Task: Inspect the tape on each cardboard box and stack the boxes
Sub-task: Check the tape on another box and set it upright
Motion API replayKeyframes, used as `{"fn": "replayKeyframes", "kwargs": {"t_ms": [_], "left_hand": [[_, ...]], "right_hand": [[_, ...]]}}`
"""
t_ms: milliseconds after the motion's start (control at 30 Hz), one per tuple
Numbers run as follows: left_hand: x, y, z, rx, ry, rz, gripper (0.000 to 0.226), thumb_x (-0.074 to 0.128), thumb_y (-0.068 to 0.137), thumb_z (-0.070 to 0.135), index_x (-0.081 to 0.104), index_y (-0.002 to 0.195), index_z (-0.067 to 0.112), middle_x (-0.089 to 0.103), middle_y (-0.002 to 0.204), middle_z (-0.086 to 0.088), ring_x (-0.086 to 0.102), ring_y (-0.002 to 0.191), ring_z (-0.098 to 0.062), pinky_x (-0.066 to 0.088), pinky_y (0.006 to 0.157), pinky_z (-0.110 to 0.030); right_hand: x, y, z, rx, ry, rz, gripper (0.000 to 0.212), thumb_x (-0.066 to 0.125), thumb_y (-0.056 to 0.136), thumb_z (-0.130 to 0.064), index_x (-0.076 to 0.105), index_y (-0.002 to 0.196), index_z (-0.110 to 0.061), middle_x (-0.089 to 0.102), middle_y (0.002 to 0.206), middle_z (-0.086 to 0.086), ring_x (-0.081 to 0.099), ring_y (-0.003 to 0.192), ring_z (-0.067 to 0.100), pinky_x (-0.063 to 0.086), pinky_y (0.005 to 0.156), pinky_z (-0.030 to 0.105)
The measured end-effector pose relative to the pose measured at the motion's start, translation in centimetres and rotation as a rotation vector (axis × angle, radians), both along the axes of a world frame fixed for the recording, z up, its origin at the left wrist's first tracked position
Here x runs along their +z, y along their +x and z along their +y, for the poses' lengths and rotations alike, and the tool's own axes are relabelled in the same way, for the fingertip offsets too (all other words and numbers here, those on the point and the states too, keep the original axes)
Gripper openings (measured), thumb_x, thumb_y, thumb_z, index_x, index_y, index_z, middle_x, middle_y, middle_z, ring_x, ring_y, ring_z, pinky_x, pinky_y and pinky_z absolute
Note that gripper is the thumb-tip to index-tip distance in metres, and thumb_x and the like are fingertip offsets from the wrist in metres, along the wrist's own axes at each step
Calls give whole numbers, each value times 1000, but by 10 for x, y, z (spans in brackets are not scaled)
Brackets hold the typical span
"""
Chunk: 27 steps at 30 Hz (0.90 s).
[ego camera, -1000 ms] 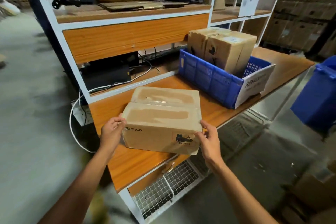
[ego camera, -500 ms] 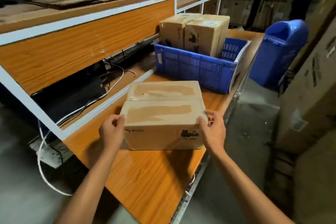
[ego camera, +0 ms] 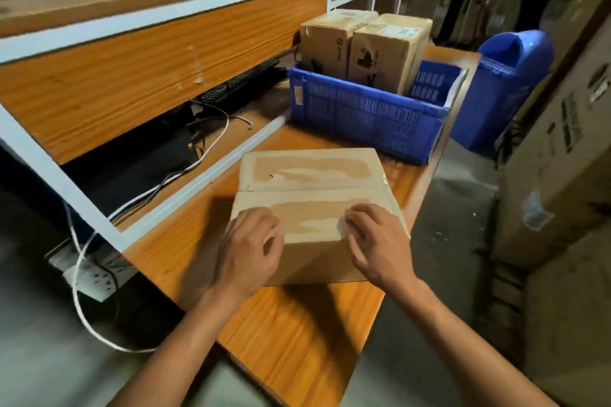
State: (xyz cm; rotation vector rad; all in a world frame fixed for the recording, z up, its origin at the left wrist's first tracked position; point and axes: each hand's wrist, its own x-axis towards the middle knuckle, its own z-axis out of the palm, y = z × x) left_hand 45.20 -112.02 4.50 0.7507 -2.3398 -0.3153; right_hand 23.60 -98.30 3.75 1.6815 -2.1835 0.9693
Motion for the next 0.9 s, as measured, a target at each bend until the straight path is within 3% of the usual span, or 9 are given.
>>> {"fn": "replayKeyframes", "kwargs": {"t_ms": [133, 300, 400, 433, 500, 600, 700, 833, 900], "left_hand": [[-15, 5, 5, 3, 21, 25, 36, 48, 99, 33, 73, 118, 15, 68, 126, 2, 56, 125, -11, 38, 107, -29], [3, -3, 0, 44, -6, -44, 34, 45, 97, 35, 75, 98, 18, 71, 104, 6, 62, 102, -11, 47, 87, -30], [20, -14, -14, 29, 28, -166, 30, 47, 95, 35, 71, 96, 18, 65, 103, 3, 55, 98, -13, 53, 84, -42], [23, -18, -16, 21, 59, -245, 31, 47, 98, 35, 69, 111, 20, 61, 121, 1, 53, 114, -17, 50, 97, -46], [23, -25, -14, 38, 92, -485, 47, 35, 105, 41, 41, 150, 29, 26, 163, 0, 20, 151, -21, 18, 124, -48], [23, -29, -10, 55, 96, -693, 55, 13, 107, 47, 1, 159, 34, -8, 167, 2, -11, 153, -16, -8, 124, -42], [31, -27, -13, 12, 172, -770, 56, 17, 107, 48, 4, 159, 35, -4, 168, 3, -6, 154, -18, -2, 125, -45], [47, -36, -29, 22, 142, -531, 45, 45, 101, 47, 47, 141, 26, 44, 147, 3, 40, 137, -19, 30, 116, -40], [45, -40, -33, 23, 177, -515, 54, 43, 102, 50, 35, 151, 28, 28, 161, 3, 25, 149, -21, 21, 122, -45]], "right_hand": [[-8, 4, -5, -22, -51, 31, 24, 58, 92, -30, 73, 102, -14, 67, 106, 1, 62, 95, 19, 51, 81, 37], [9, -16, -9, 46, 157, 130, 32, 48, 93, -47, 68, 98, -23, 60, 97, -5, 53, 85, 16, 40, 69, 31], [27, -27, -19, 124, 340, 143, 44, 39, 92, -54, 67, 112, -26, 59, 111, -4, 54, 96, 16, 43, 76, 30], [30, -26, -23, 159, 383, 125, 49, 36, 92, -55, 64, 121, -27, 59, 123, -3, 56, 107, 18, 45, 85, 33], [30, -19, -27, 220, 454, 111, 59, 26, 96, -55, 54, 141, -29, 49, 149, 0, 46, 136, 22, 37, 108, 40], [28, -15, -24, 247, 498, 119, 54, 24, 106, -52, 40, 152, -31, 35, 161, -2, 28, 149, 21, 23, 119, 39], [42, -19, -31, 259, 565, 123, 48, 36, 104, -51, 47, 147, -32, 44, 153, -5, 39, 139, 19, 34, 109, 39], [52, -14, -57, 208, 532, 37, 47, 52, 98, -50, 54, 140, -30, 48, 148, -2, 49, 127, 18, 44, 105, 38], [44, -8, -65, 232, 547, 48, 55, 43, 101, -54, 43, 150, -28, 35, 159, -1, 37, 142, 23, 33, 115, 42]]}}
